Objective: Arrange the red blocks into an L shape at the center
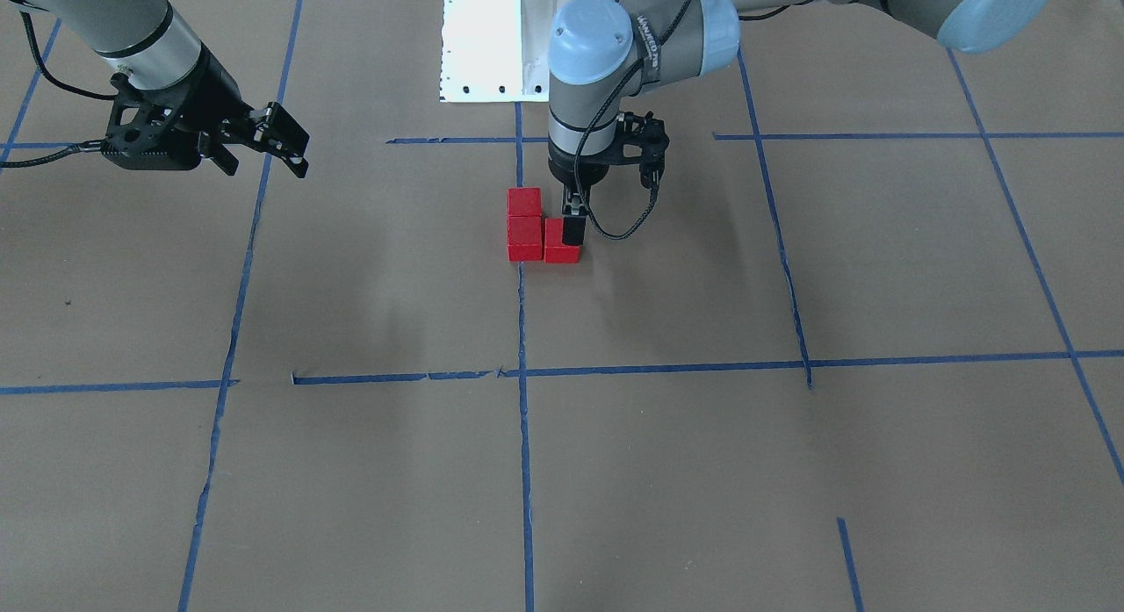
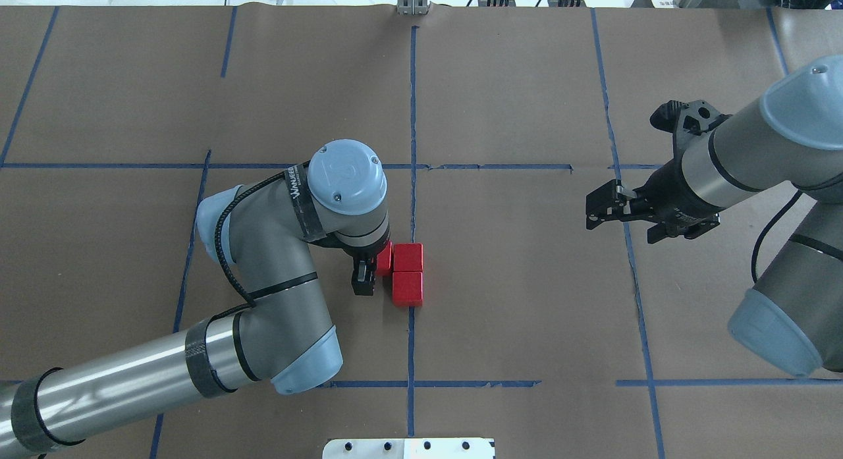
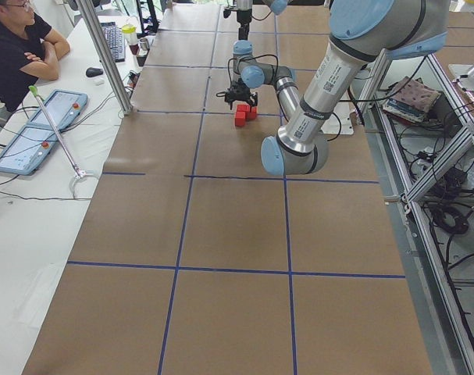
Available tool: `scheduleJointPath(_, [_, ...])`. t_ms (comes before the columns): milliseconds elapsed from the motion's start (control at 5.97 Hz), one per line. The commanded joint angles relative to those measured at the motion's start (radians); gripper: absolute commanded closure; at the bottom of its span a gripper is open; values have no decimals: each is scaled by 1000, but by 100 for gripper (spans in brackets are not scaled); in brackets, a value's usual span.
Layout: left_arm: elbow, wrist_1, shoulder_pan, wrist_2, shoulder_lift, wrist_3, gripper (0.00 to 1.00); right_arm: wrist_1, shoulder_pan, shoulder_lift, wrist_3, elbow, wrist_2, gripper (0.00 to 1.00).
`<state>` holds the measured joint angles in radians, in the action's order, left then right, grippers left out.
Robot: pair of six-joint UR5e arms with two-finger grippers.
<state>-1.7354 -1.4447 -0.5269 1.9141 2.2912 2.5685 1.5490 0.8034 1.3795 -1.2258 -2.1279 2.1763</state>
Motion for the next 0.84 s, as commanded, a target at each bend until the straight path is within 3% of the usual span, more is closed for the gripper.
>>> scheduleJointPath(0, [-157, 40, -118, 101, -108, -284, 0, 11, 84, 0, 38, 23, 11, 0])
scheduleJointPath(335, [-205, 38, -259, 150, -223, -757, 0, 11, 280, 9, 249, 135, 181, 0])
scheduleJointPath(670, [-301, 24, -387, 207, -461, -1308, 0, 6, 412, 36, 421, 218, 198, 0])
